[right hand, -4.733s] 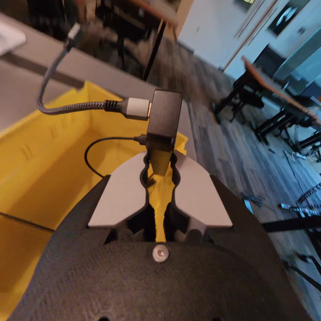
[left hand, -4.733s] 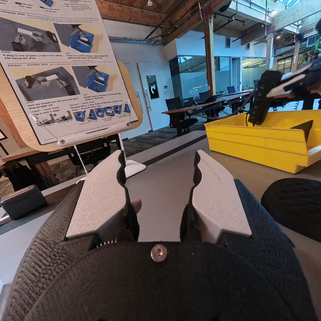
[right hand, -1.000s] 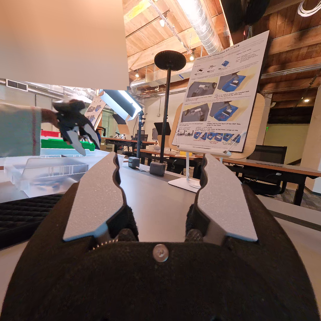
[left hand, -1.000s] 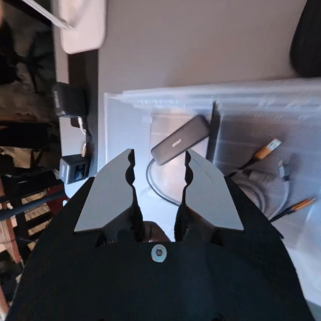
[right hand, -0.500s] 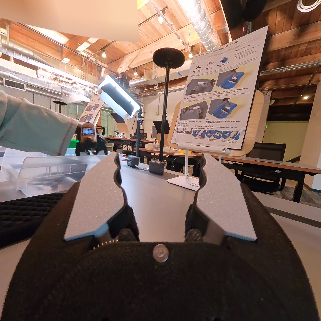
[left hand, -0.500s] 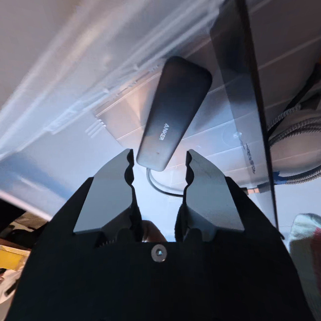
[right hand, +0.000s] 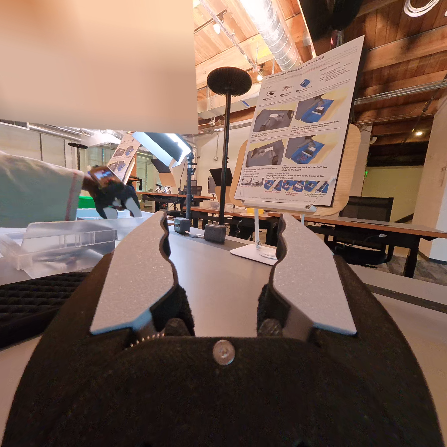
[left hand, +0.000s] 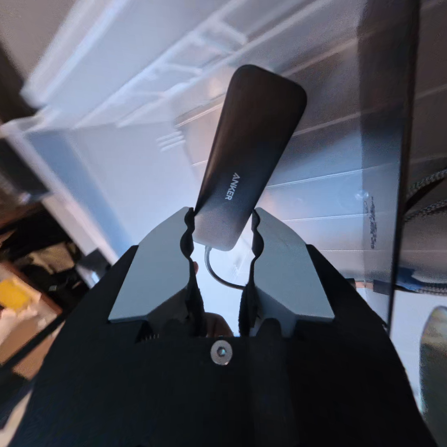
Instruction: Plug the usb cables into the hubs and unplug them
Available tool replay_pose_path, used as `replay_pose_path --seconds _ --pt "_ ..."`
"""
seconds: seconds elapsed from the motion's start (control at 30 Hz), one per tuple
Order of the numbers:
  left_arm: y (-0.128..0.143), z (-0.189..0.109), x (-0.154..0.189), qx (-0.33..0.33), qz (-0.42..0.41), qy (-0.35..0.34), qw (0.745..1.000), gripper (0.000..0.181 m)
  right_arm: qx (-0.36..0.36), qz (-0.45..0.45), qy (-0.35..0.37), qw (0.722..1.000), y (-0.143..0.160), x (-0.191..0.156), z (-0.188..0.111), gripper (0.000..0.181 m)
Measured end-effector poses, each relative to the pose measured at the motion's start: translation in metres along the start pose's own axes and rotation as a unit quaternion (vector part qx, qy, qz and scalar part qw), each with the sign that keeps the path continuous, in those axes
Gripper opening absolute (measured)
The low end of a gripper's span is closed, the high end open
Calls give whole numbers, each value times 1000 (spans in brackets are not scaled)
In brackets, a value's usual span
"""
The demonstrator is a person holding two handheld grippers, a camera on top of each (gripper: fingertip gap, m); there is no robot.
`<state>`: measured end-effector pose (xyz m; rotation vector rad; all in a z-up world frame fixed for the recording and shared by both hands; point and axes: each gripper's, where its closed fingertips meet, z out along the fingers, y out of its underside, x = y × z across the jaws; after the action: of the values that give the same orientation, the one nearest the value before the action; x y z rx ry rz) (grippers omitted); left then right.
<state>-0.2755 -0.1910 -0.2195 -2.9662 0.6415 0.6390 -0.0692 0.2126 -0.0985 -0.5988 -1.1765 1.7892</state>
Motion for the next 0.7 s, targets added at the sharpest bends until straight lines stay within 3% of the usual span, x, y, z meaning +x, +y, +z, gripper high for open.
replay_pose_path --seconds 0.13,0.23,0.3,0.37,0.5,0.57,0.7 --pt "11 -58 -22 17 -86 -145 986 45 -5 -7 -6 1000 1 -3 1 86" --pt "12 -113 -40 15 -123 -293 948 45 -7 -13 -11 1000 1 -6 1 86" --pt "8 -160 -52 7 -139 -424 895 45 -5 -16 -13 1000 -1 -7 0 86" --pt "-3 -210 -55 7 -156 -545 824 45 -3 -16 -14 1000 -2 -8 0 86" --pt "-52 -277 -41 62 -166 -686 706 45 -3 -21 -22 1000 -3 -12 0 86" --pt "-84 -296 -33 79 -145 -727 667 45 -3 -29 -28 999 -3 -15 0 86" --pt "-150 -305 -21 111 -110 -766 624 45 7 -36 -62 997 -8 -28 0 84"
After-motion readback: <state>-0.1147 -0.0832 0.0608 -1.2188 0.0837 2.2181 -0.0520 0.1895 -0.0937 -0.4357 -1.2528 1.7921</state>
